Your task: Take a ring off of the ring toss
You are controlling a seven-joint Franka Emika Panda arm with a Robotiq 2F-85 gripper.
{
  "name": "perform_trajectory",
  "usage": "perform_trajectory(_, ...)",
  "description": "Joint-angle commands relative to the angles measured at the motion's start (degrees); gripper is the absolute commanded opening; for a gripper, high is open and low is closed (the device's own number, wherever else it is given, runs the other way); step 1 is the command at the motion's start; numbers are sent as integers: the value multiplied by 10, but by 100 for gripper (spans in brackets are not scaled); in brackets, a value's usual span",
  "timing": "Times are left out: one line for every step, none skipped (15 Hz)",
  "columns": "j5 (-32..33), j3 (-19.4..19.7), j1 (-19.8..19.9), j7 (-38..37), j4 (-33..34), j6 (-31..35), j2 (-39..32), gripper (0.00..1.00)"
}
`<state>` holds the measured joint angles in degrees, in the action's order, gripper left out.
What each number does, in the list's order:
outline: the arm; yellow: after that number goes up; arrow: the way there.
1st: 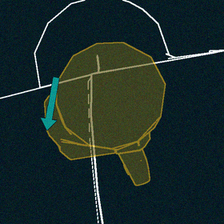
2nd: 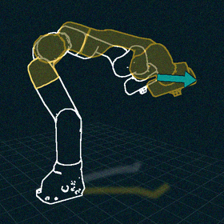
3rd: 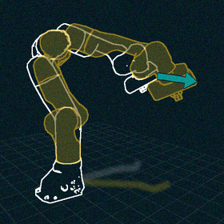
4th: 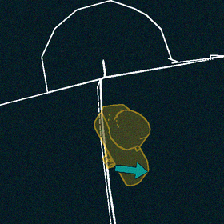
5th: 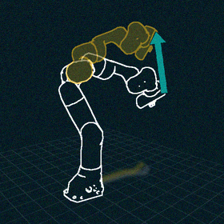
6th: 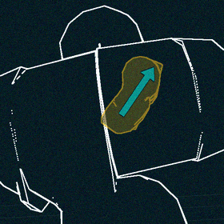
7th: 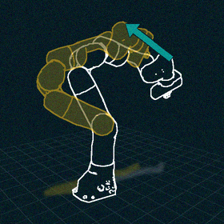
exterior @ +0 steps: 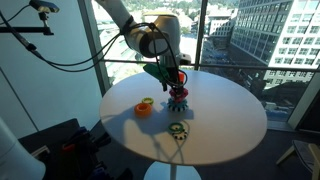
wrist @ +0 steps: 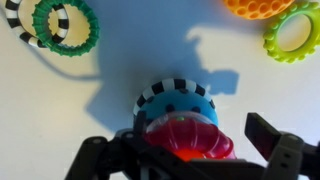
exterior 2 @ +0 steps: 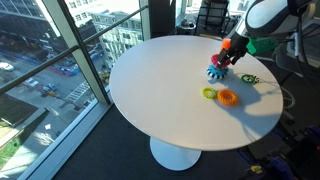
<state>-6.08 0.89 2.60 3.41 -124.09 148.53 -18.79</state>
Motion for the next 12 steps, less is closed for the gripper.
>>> perform_trajectory(-4,-4,0,-15,25,6,-19,100)
perform_trajectory(-5,-5,0,-18,27,9,-21,100)
perform_trajectory(-6,-5,0,-18,29,11,-23,100)
perform_trajectory(-7,-6,0,-22,30,15,-26,100)
perform_trajectory(-9,-6,1,-25,31,17,-27,100)
perform_trajectory(-10,-7,1,-28,33,20,-29,100)
perform_trajectory(-12,-7,2,-31,33,24,-31,100)
perform_trajectory(-13,-8,2,-35,33,28,-32,100)
perform_trajectory(-14,-8,2,-38,33,33,-33,100)
perform_trajectory(-16,-8,2,-41,32,39,-34,100)
perform_trajectory(-19,-8,2,-45,31,43,-34,100)
perform_trajectory(-20,-7,2,-48,31,47,-34,100)
